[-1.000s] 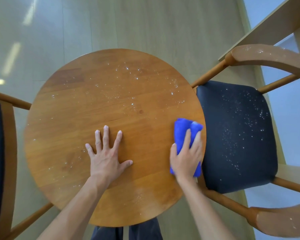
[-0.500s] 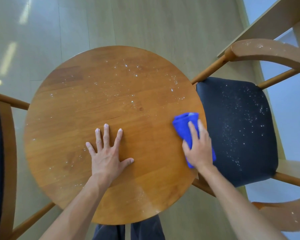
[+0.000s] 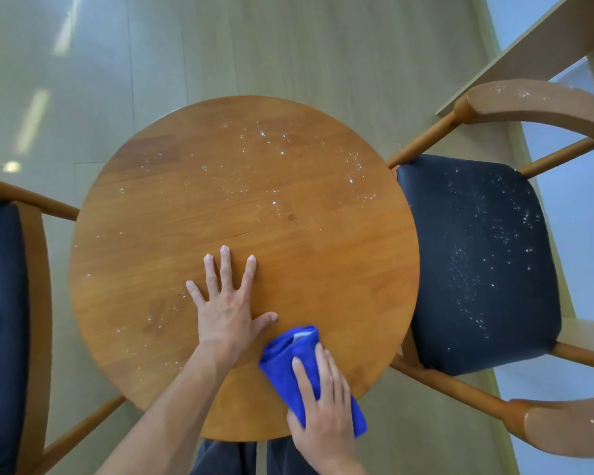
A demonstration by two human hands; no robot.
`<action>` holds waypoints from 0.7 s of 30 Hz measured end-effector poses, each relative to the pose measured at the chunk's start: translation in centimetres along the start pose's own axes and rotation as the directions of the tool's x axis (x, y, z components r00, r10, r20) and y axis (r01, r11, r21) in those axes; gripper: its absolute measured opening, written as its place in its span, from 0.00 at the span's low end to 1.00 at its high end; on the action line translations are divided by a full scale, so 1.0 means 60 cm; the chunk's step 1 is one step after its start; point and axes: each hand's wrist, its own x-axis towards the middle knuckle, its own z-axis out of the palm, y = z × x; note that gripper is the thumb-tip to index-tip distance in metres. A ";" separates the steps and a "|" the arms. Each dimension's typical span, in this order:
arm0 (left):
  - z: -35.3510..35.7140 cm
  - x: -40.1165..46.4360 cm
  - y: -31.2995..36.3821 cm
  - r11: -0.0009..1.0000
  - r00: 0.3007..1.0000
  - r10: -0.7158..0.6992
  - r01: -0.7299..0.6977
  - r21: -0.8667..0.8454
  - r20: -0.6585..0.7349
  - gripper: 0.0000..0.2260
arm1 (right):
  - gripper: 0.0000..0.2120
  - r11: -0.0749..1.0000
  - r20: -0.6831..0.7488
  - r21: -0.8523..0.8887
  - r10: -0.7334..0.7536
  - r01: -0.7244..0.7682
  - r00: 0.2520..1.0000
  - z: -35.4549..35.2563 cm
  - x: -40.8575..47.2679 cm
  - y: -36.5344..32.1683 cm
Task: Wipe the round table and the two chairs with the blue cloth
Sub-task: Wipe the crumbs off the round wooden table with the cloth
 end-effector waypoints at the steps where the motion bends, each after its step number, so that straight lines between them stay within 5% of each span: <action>1: 0.000 0.000 0.000 1.000 1.000 0.002 -0.002 -0.007 0.003 0.47 | 0.36 0.996 0.017 0.004 -0.088 0.088 0.996 -0.006 -0.004 0.017; 5: -0.003 0.002 0.001 1.000 1.000 0.007 -0.007 -0.009 0.013 0.47 | 0.36 0.972 0.089 -0.024 -0.229 0.232 0.969 -0.062 0.068 0.103; 9: -0.002 0.001 0.001 1.000 1.000 0.016 -0.016 0.002 0.018 0.47 | 0.31 0.995 -0.057 -0.043 0.091 -0.093 0.994 -0.096 0.192 0.154; 13: 0.004 0.004 -0.002 1.000 1.000 0.018 -0.018 -0.001 -0.006 0.47 | 0.30 0.902 -0.163 0.044 0.430 -0.429 0.888 -0.101 0.272 0.151; 17: 0.008 0.004 -0.005 1.000 0.999 0.021 -0.021 -0.004 -0.027 0.47 | 0.31 0.898 -0.191 0.032 0.436 -0.438 0.879 -0.064 0.193 0.084; 21: 0.000 0.001 -0.004 0.999 1.000 0.013 -0.014 -0.043 -0.021 0.47 | 0.31 0.909 -0.043 0.080 0.413 -0.409 0.910 -0.010 0.050 -0.063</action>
